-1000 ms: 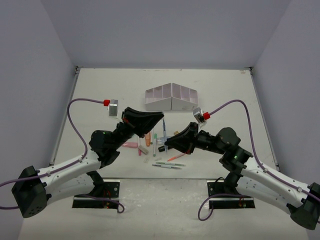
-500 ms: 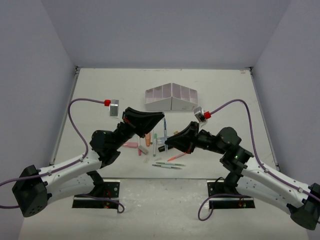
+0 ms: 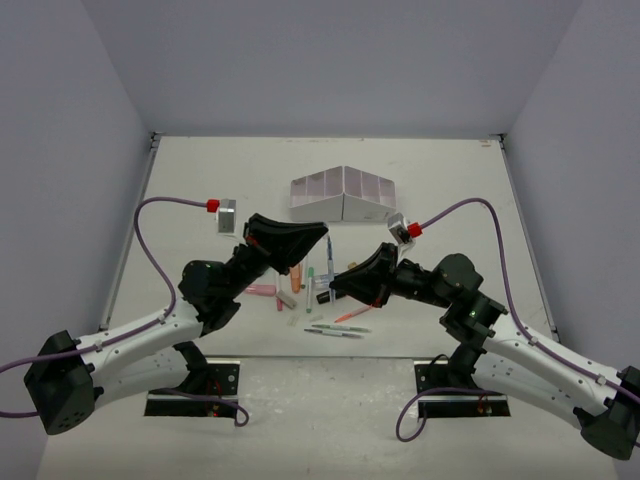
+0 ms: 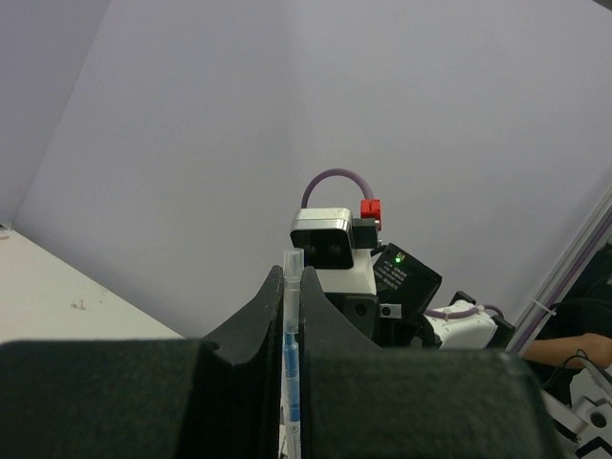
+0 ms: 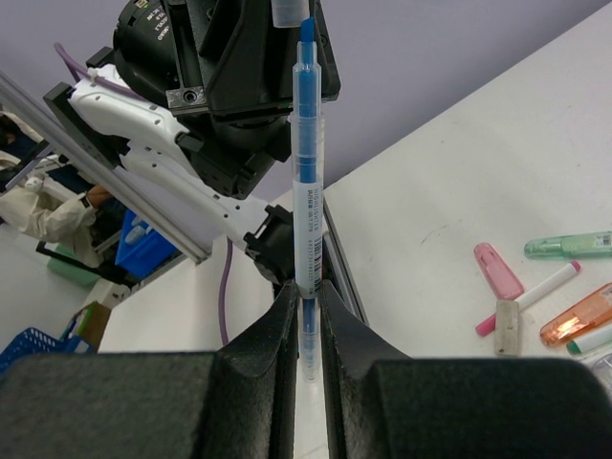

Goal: Sort the stationery into containers
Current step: Close the pen cap on the pen.

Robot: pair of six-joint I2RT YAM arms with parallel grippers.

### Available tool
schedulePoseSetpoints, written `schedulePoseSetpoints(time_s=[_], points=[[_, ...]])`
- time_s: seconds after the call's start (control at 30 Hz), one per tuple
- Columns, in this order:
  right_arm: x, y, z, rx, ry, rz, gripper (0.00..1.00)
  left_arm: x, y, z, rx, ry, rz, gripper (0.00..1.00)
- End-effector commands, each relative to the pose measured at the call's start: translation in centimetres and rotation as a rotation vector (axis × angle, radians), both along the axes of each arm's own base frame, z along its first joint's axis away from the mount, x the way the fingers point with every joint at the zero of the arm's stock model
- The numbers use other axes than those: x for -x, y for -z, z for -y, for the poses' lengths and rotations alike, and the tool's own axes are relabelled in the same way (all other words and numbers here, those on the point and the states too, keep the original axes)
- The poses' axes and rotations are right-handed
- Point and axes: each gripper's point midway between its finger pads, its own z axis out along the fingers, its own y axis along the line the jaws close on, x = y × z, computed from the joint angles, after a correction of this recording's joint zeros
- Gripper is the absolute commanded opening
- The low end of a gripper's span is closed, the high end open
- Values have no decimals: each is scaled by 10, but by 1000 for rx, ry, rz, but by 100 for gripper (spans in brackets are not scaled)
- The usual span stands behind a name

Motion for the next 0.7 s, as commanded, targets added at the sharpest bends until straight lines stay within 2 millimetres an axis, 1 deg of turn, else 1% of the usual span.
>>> schedulePoseSetpoints(time_s=[0.0, 0.33, 0.67], points=[[7, -20, -2, -39, -40, 30, 0, -1, -24, -8, 38, -43, 54, 0], [7, -20, -4, -38, -45, 27, 0, -2, -23, -5, 38, -34, 51, 0], [3, -24, 0, -41, -7, 42, 0, -1, -14, -4, 36, -18, 35, 0]])
